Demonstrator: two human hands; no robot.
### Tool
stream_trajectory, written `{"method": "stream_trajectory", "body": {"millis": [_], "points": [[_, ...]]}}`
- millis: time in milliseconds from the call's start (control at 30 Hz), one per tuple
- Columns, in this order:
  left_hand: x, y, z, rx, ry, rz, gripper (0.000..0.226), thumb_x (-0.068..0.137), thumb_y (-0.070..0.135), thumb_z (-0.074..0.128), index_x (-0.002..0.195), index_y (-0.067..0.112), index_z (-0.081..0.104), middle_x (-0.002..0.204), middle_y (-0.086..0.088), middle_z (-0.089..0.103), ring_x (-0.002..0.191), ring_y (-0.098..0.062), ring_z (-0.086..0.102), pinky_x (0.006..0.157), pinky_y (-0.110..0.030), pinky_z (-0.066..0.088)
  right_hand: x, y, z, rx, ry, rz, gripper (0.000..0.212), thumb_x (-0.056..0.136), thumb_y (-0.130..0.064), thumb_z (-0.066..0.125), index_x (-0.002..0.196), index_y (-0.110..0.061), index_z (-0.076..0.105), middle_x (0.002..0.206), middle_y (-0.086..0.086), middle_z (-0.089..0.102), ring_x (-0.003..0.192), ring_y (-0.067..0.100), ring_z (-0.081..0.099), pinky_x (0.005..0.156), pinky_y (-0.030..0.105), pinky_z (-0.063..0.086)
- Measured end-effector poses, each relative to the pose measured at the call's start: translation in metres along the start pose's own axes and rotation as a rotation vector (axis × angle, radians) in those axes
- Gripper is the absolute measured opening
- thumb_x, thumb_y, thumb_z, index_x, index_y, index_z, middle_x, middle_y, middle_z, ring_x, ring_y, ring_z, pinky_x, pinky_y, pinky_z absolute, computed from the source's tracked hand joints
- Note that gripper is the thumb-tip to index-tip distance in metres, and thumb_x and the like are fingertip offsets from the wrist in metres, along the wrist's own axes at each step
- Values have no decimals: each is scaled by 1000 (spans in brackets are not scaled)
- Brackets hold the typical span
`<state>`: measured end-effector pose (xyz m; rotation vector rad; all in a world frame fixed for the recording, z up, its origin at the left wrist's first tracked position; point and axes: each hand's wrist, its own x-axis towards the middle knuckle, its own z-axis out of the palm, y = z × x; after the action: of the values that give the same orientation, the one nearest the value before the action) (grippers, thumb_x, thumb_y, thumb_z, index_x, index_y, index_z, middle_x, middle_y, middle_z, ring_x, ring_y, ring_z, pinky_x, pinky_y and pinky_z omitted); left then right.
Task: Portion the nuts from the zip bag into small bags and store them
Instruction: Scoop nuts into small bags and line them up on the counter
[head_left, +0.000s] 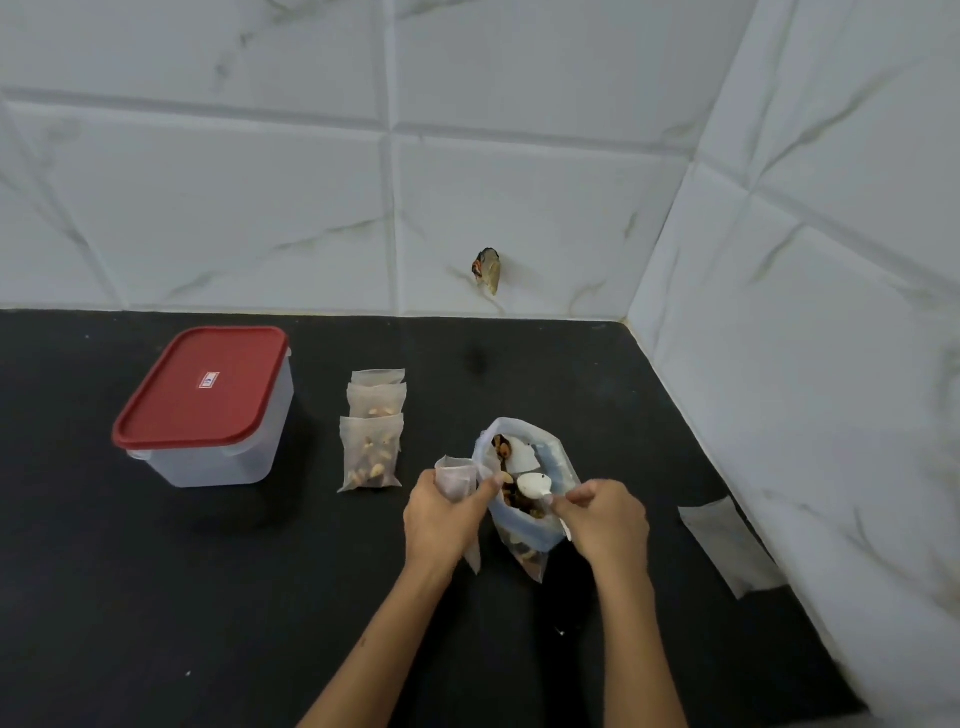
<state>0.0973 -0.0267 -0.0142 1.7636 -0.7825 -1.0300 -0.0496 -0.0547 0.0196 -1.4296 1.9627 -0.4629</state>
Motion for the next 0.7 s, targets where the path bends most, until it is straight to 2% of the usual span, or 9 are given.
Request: {"method": "stream_trajectory", "body": {"millis": [100,200,267,367,433,567,700], "points": [[-3,3,0,-121,-66,-101,71,49,59,84,104,19,65,96,0,71,92,-14,67,82,-35,57,3,-2,0,-67,-34,-7,7,86,-25,67,82,-20,67,86,-2,64,71,7,55,55,20,41],[-6,1,5,-151,-110,-185,81,38,61,85,104,19,65,96,0,72,92,-14,69,85,-39,57,3,-10,-1,-205,81,-15,9,87,-24,65,94,-18,66,95,1,63,82,13,59,65,26,49],[-12,4,8,-191,-141,-227,74,45,52,87,106,16,63,98,-1,71,92,-15,67,83,-38,57,2,-17,-4,-275,129,-44,15,90,-24,61,103,-17,62,96,1,61,84,15,58,67,28,49],[-19,4,13,-306,-141,-303,35,71,28,83,95,15,61,89,-2,67,81,-11,63,62,-26,50,1,-25,-9,-407,126,-113,17,91,-22,59,108,-20,61,97,0,62,86,15,59,77,32,52],[-23,7,17,-378,-149,-376,18,80,18,75,89,16,60,81,0,63,72,-9,58,55,-25,46,2,-29,-7,-460,89,-153,22,92,-21,59,114,-20,60,103,0,63,92,16,59,84,34,52],[-24,7,20,-446,-140,-457,32,82,10,70,112,9,60,91,-9,65,80,-20,62,70,-38,56,0,-29,3,-529,49,-259,18,95,-21,54,112,-19,60,99,0,62,89,15,59,77,30,53],[-25,4,22,-546,-138,-496,33,82,5,68,112,8,57,96,-13,66,85,-26,65,71,-41,57,-3,-29,8,-706,88,-342,21,93,-15,55,113,-19,60,104,2,60,97,17,53,83,29,48]]}}
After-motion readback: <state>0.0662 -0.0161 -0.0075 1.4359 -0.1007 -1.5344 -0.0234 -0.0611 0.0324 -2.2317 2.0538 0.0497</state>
